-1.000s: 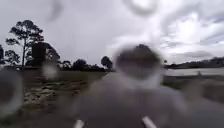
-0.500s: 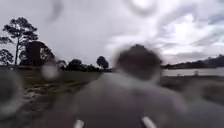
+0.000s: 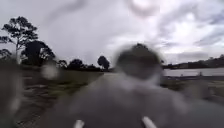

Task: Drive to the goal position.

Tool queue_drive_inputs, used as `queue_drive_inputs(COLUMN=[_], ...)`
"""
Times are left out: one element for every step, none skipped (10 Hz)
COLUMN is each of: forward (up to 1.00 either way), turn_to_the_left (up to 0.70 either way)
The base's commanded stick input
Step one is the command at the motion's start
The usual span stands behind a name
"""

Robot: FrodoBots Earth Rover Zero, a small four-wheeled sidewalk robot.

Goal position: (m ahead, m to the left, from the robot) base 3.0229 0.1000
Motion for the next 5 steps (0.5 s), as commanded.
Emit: queue_drive_inputs(forward=[0.85, 0.85, 0.85, 0.85, 0.85], turn_to_the_left=[0.0, 0.0, 0.0, 0.0, 0.0])
